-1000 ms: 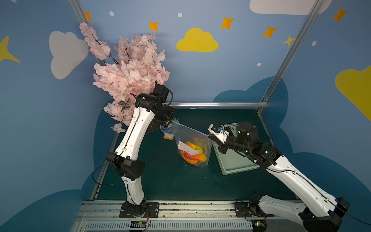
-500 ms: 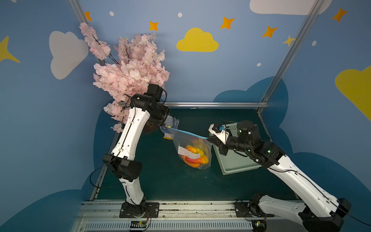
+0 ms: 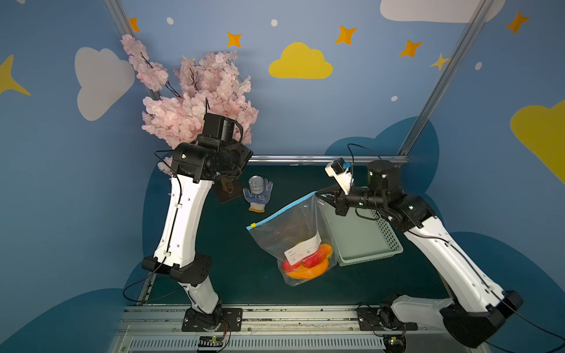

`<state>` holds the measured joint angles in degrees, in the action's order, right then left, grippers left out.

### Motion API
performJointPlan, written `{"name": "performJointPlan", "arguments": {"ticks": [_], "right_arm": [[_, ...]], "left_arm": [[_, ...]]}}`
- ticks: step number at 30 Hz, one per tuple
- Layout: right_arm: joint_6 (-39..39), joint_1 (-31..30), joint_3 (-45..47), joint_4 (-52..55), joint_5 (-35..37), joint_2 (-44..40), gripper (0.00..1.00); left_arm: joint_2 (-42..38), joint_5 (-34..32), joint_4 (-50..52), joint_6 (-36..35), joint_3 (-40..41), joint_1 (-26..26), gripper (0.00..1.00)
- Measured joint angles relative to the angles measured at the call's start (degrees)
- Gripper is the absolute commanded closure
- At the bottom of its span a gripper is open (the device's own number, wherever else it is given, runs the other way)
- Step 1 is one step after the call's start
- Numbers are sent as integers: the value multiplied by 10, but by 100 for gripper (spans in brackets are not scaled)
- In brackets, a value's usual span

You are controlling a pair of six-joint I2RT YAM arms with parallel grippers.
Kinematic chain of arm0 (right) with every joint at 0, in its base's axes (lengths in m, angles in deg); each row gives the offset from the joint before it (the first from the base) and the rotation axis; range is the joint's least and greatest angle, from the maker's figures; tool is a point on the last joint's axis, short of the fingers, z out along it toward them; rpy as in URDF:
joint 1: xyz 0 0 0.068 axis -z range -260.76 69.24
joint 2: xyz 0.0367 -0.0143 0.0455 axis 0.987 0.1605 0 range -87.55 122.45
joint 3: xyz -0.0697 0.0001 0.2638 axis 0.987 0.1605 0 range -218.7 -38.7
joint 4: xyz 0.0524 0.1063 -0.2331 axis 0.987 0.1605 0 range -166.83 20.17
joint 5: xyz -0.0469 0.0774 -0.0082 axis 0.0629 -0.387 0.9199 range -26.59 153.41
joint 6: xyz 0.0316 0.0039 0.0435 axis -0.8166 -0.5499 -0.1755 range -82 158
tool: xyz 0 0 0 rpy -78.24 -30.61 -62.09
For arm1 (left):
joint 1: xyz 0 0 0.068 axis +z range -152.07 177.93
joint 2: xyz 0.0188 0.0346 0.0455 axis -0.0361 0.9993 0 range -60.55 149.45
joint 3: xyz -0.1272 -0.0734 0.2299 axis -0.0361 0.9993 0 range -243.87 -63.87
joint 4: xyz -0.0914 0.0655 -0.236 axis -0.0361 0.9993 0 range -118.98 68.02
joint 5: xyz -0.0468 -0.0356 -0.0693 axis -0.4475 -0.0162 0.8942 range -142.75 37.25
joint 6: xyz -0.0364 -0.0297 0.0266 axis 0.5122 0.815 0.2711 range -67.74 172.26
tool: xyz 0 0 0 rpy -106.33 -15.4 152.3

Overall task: Place the mango in a zip-top bag and seal the zipper
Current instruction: Place the zipper food storage bag at the center of the board.

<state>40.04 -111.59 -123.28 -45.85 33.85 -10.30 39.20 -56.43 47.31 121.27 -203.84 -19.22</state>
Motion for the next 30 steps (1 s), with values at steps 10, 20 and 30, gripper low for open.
{"name": "performJointPlan", "arguments": {"ticks": [10, 20, 30], "right_arm": [[-122, 70, -179, 37, 39, 335, 100], [-135, 110, -317, 82, 70, 443, 30], [-140, 107, -45, -55, 146, 179, 19]], "left_arm": [[33, 32, -16, -52, 24, -23, 50], [-28, 55, -80, -134, 153, -30, 45], [-263, 44, -259, -235, 498, -33, 0]]}}
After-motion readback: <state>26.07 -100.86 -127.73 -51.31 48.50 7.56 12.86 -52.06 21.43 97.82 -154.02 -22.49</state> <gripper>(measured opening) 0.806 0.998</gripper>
